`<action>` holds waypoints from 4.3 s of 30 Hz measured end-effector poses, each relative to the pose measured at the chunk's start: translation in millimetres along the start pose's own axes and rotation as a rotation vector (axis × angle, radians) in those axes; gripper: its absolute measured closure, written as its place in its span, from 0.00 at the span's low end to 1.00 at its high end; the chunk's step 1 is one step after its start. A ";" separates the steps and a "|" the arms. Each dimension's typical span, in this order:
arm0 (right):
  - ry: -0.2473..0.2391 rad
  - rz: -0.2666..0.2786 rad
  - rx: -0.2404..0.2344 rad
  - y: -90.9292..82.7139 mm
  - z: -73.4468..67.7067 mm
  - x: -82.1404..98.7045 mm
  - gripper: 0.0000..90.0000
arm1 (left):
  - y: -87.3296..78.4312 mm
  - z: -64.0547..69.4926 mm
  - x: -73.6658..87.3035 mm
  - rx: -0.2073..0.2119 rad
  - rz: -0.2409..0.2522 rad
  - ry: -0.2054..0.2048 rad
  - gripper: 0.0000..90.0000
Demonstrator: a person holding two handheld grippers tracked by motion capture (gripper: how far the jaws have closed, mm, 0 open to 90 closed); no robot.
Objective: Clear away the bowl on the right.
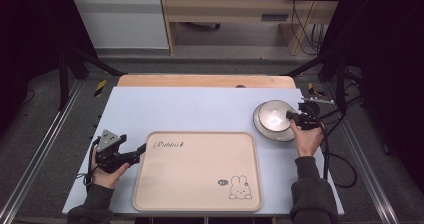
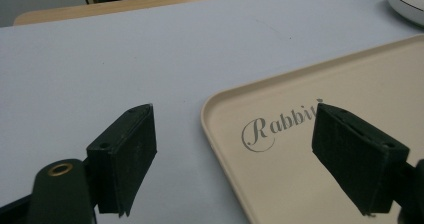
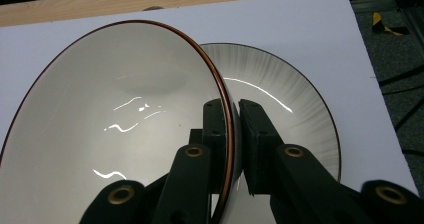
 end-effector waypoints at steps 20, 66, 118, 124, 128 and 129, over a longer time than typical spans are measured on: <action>-0.046 0.059 -0.060 -23.2 -18.4 -8.5 0.92 | -2.0 0.0 0.4 0.001 0.005 0.003 0.20; -0.248 0.067 -0.317 -49.4 -114.8 -4.0 0.92 | -3.1 0.0 -0.1 0.002 0.009 0.003 0.20; -0.393 -0.164 -0.449 14.3 -205.0 51.2 0.92 | -5.1 -2.3 -0.5 -0.006 0.015 0.000 0.19; -0.408 -0.185 -0.454 20.3 -209.1 56.7 0.92 | -5.1 -2.3 -0.5 -0.006 0.014 0.001 0.19; -0.413 -0.205 -0.457 24.0 -211.2 60.2 0.92 | -5.2 -2.4 -0.5 -0.006 0.016 -0.002 0.19; -0.417 -0.207 -0.456 24.9 -211.5 60.9 0.92 | -5.2 -2.5 -0.5 -0.006 0.016 -0.002 0.19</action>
Point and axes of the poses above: each handheld gripper's, and its own axes: y roughly forward along the jaws, x roughly out of its underside, z roughly to its right, the point moved 3 cm from there along y, roughly forward along the jaws, and after that the axes turned 2 degrees about -z, right-handed, at the moved point
